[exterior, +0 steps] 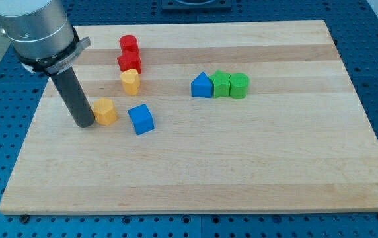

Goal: Push the cube right beside the hexagon

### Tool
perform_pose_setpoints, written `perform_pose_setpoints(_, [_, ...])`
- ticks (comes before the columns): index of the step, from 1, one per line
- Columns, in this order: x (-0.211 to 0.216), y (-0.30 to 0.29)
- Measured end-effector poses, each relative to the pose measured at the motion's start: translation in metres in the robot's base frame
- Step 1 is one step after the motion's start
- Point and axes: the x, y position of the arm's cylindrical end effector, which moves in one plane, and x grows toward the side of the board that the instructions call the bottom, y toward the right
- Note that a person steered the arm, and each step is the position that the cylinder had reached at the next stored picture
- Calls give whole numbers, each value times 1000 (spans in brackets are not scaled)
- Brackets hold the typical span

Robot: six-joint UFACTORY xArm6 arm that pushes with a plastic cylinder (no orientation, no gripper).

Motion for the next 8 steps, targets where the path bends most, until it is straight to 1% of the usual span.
perform_pose_setpoints(1, [-3,12])
perform_pose_setpoints(2, [-23,47])
perform_pose_setpoints(3, [-24,61])
perform_pose_setpoints(4, [-24,61])
perform_pose_setpoints(5, [-5,49])
perform_pose_setpoints(6, [12,54])
perform_pose_setpoints(7, [36,125])
perform_pose_setpoints(8, [3,182])
